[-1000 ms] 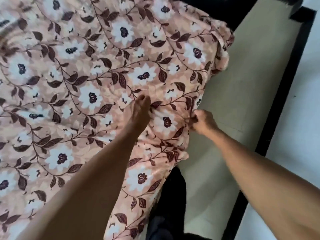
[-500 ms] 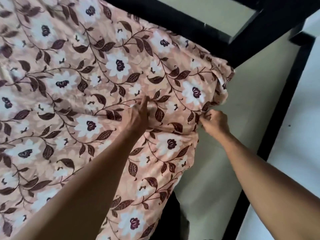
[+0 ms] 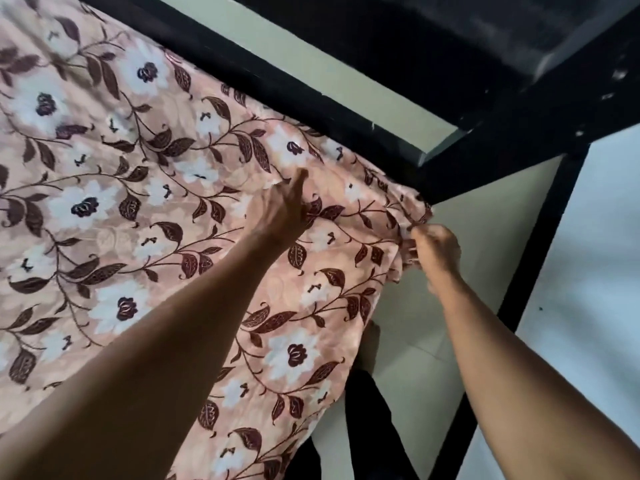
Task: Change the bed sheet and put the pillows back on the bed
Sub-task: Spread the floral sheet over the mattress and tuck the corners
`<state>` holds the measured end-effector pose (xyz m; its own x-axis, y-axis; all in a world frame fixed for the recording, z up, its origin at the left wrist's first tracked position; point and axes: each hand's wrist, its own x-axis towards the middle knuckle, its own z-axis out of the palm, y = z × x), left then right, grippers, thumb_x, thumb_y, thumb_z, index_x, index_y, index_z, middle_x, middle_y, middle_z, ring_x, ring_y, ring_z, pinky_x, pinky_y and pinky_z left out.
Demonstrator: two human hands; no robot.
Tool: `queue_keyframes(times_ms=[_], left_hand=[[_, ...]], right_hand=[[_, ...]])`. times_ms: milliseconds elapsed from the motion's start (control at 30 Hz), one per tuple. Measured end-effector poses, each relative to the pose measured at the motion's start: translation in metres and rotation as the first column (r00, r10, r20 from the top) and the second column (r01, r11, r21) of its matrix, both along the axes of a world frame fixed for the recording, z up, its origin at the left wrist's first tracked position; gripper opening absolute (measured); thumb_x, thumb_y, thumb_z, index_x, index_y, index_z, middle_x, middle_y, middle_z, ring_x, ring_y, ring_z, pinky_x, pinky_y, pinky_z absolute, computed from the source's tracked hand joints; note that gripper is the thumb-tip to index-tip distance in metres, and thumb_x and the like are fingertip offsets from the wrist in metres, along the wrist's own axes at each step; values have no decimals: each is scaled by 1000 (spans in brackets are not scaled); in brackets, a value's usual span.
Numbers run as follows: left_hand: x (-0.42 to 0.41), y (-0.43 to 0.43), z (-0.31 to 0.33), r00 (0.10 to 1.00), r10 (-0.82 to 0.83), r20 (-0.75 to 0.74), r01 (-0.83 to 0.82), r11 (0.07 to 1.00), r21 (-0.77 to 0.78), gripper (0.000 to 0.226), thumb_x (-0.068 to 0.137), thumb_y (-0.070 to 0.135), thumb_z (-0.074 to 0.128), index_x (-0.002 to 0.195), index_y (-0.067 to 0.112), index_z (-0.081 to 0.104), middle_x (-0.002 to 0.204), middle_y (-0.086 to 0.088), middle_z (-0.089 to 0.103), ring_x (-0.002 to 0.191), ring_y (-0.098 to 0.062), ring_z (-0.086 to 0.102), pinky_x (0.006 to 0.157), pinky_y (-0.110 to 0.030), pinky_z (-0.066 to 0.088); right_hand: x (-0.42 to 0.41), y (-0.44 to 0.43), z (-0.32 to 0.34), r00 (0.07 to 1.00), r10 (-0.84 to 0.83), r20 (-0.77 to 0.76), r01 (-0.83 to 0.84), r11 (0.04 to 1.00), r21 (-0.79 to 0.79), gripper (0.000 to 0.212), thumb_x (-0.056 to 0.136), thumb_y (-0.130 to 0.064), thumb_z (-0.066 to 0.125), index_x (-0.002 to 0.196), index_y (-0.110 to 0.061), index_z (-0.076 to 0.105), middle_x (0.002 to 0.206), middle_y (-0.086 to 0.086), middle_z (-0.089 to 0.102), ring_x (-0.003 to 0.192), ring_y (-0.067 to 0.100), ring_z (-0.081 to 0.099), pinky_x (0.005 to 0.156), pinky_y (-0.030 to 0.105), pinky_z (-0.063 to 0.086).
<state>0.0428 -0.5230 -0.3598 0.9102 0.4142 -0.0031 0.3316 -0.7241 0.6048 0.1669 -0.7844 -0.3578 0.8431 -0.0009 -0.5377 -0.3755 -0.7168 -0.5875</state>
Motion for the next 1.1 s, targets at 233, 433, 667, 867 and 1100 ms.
queue_keyframes(times_ms=[233, 433, 667, 867, 1100], left_hand=[[59, -11, -16, 999, -17, -31, 18, 1000, 20, 28, 80, 11, 79, 100, -1, 63, 77, -16, 64, 65, -23, 53, 59, -40, 55], [95, -44, 2, 959, 270, 89, -274, 961, 40, 35, 89, -3, 33, 112, 2, 59, 86, -11, 59, 77, -28, 54, 76, -44, 54], [3, -67, -8, 970, 241, -7, -241, 970, 29, 57, 100, 3, 38, 157, 12, 35, 163, -10, 31, 156, -30, 14, 124, -53, 20], [-73, -113, -6, 952, 287, -105, -282, 957, 61, 51, 99, 8, 45, 150, 10, 46, 160, -13, 39, 154, -30, 22, 121, -50, 28], [-114, -178, 8, 938, 313, -150, -314, 949, 21, 50, 93, 3, 50, 143, 8, 55, 160, -18, 36, 151, -35, 27, 116, -54, 32]], right_hand=[[42, 12, -4, 986, 36, -164, -4, 981, 192, 5, 90, -3, 70, 87, -6, 71, 64, 8, 72, 46, 18, 60, 41, 26, 47], [28, 31, -22, 948, -310, 67, 293, 938, 184, 17, 79, -9, 71, 96, -9, 77, 92, 9, 78, 82, 25, 74, 70, 35, 60], [-11, -6, -42, 907, -348, -236, 413, 844, 342, 72, 85, -18, 69, 149, -31, 38, 141, 8, 61, 123, 27, 62, 105, 51, 50], [12, -5, -37, 992, 126, 15, -126, 990, 69, 27, 79, -46, 71, 87, -21, 70, 88, 5, 76, 77, 24, 73, 72, 49, 62], [37, 21, -42, 965, -227, 127, 214, 970, 111, 16, 92, -19, 69, 95, -4, 72, 86, 13, 75, 61, 14, 70, 58, 33, 62]])
